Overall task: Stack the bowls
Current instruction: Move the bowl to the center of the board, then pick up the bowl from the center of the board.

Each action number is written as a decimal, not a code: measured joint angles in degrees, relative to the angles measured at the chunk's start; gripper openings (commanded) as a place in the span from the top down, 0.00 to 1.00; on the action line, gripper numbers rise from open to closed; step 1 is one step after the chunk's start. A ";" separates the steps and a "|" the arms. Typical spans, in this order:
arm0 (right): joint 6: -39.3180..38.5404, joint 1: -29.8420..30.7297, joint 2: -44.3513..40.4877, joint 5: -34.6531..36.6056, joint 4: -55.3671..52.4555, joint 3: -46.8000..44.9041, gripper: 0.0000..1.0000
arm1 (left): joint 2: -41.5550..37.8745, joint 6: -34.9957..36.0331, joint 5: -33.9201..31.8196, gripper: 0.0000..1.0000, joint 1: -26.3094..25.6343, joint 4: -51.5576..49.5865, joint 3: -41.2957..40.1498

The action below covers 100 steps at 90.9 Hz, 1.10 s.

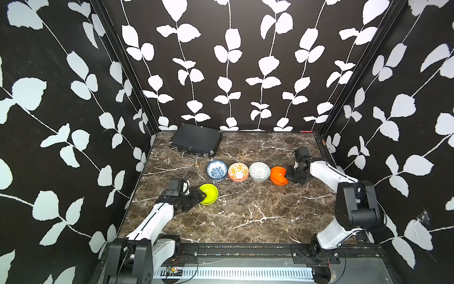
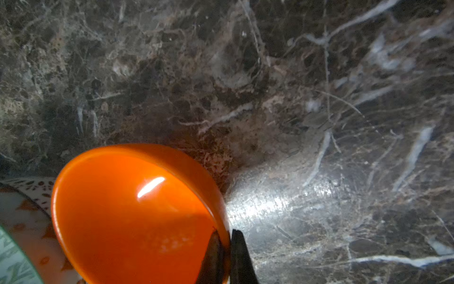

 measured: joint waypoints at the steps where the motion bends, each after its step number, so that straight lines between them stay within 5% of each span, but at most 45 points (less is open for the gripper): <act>1: -0.02 0.00 0.04 0.02 -0.04 0.09 0.96 | 0.00 0.02 -0.02 0.24 0.00 -0.02 0.00; 5: -0.04 0.00 0.24 0.02 -0.31 0.44 0.85 | 0.00 -0.02 -0.02 0.24 0.00 -0.07 0.00; 12: -0.46 0.00 0.55 -0.13 -0.59 0.90 0.50 | 0.00 -0.04 -0.04 0.25 -0.02 -0.20 0.00; 17: -1.03 0.00 0.66 -0.31 -0.85 1.27 0.42 | 0.00 -0.09 -0.07 0.26 -0.09 -0.33 0.00; 39: -1.64 0.00 -1.09 -0.44 -3.13 1.68 0.38 | 0.52 -0.70 -1.33 0.37 -0.11 -2.27 0.55; 73: -2.67 0.00 -15.82 2.84 -8.87 2.10 0.38 | 6.56 -1.18 -3.87 0.59 -0.85 -4.55 5.88; 100: -3.13 0.00 -20.00 1.60 -11.91 2.03 0.38 | 9.55 -1.25 -6.16 0.88 -3.32 -7.78 8.39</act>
